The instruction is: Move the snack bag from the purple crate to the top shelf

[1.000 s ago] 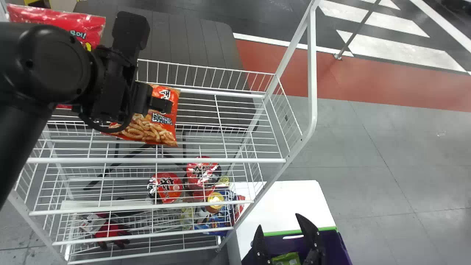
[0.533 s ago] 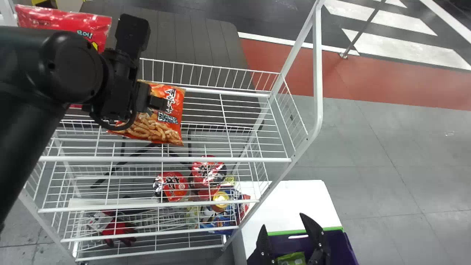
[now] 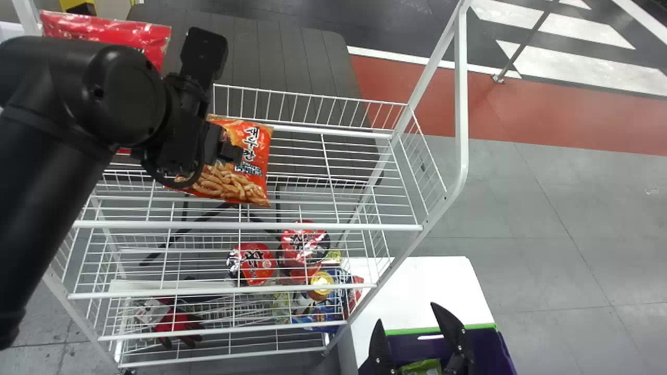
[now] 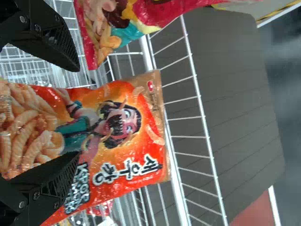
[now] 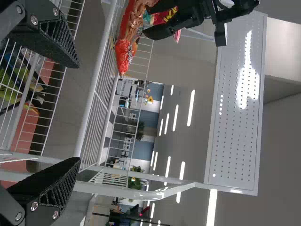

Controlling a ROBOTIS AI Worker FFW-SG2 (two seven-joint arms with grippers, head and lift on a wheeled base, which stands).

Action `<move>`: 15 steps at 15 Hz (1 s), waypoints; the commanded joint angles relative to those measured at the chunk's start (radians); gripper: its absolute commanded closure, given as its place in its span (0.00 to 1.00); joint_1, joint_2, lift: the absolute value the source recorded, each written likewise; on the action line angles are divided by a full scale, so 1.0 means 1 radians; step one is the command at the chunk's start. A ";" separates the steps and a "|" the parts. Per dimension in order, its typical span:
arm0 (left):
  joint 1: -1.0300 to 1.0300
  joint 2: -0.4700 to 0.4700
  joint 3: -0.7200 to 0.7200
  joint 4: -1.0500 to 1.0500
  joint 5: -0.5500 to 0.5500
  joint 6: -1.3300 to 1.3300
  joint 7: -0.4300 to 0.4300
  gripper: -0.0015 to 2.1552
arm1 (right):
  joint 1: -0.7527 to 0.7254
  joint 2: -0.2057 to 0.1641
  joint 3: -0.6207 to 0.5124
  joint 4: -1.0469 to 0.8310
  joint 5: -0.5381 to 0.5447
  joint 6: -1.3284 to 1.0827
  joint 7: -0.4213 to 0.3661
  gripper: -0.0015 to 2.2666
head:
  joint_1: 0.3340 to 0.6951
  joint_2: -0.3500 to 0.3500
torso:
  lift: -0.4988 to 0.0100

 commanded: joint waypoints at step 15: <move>-0.018 -0.003 0.005 0.008 0.035 0.104 0.012 0.63 | -0.016 -0.003 0.024 0.023 0.006 -0.006 -0.018 0.05 | 1.00 0.09 | 0.98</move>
